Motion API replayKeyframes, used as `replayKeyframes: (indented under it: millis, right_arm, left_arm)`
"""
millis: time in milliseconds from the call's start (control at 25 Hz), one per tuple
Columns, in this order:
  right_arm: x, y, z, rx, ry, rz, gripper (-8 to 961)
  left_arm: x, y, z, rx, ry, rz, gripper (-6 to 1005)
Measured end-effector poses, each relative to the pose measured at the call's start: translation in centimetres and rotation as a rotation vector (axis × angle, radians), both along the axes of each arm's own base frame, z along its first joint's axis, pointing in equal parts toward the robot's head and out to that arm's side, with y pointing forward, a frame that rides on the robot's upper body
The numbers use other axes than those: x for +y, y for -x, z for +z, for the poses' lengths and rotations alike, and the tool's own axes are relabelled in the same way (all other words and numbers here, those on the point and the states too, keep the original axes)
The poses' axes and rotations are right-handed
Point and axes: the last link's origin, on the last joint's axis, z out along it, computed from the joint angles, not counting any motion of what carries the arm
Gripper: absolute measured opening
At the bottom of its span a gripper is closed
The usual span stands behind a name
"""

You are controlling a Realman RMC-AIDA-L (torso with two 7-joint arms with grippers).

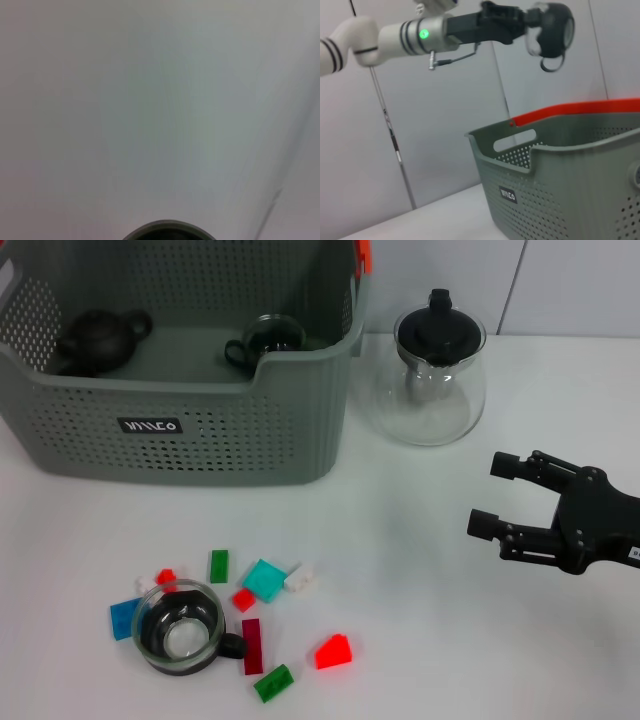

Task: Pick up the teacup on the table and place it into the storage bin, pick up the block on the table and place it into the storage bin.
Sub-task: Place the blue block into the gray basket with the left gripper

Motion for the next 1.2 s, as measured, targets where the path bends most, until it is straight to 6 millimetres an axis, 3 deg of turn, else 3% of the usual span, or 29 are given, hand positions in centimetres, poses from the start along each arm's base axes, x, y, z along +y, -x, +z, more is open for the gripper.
replayKeyframes:
  millis: [160, 360, 800, 1200]
  right_arm:
    - [-0.5, 0.5, -0.1, 0.011, 0.015, 0.052, 945]
    - [-2.0, 1.4, -1.0, 0.022, 0.048, 0.177, 945]
    - [-2.1, 1.2, -2.1, 0.027, 0.063, 0.157, 944]
    - [-1.9, 1.2, -2.1, 0.024, 0.064, 0.148, 944]
  left_arm:
    - [2.3, -0.7, -0.3, 0.155, 0.03, 0.128, 50]
    - [3.5, -0.7, -2.1, 0.301, 0.074, 0.203, 62]
    - [4.8, 1.1, -11.4, 0.531, 0.076, 0.248, 88]
    - [5.0, 2.2, -12.2, 0.594, 0.056, 0.278, 111]
